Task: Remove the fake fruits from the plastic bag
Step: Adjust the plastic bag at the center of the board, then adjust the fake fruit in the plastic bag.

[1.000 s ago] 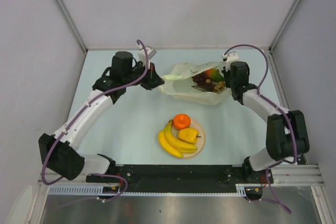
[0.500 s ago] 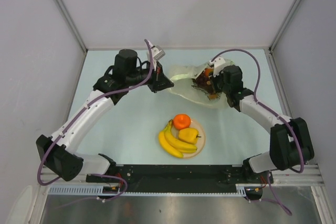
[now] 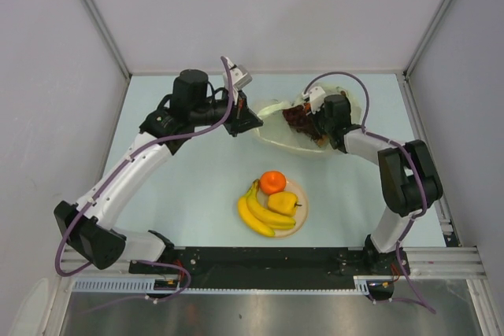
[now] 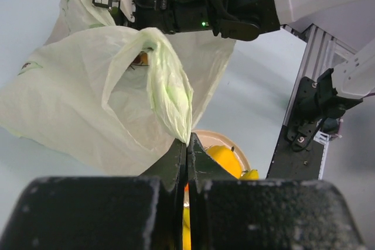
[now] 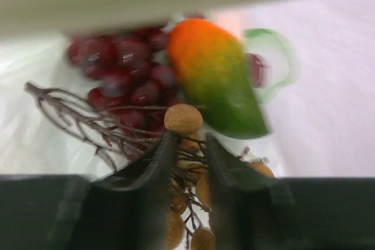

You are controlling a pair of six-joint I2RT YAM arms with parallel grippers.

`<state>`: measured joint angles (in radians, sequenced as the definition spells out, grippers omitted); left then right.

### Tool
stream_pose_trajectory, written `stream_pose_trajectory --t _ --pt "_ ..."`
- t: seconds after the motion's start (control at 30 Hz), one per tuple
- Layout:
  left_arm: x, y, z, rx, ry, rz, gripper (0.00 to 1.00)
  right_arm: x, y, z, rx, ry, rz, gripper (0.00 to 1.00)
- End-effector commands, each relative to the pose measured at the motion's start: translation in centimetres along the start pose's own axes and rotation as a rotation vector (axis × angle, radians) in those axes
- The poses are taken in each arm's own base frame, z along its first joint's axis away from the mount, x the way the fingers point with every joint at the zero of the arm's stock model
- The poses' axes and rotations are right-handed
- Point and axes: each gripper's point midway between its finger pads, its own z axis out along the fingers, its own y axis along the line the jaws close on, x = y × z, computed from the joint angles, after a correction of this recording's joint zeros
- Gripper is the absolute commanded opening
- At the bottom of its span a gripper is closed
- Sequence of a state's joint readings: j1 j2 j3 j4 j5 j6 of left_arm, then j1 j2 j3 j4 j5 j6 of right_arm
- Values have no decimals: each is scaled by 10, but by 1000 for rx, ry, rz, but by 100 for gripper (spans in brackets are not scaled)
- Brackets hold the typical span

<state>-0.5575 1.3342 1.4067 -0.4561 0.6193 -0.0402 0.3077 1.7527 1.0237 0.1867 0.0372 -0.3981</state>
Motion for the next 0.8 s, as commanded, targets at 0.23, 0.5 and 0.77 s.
stream_pose_trajectory --t 0.23,0.5,0.77 --pt "8 9 0 -44 18 73 0 -29 164 -69 -465 -136 -206 48" --pt "11 10 2 -42 25 67 0 -72 100 -41 -271 -209 -127 50" --pt "11 13 3 -50 27 72 0 -65 51 -15 -133 -181 -136 50"
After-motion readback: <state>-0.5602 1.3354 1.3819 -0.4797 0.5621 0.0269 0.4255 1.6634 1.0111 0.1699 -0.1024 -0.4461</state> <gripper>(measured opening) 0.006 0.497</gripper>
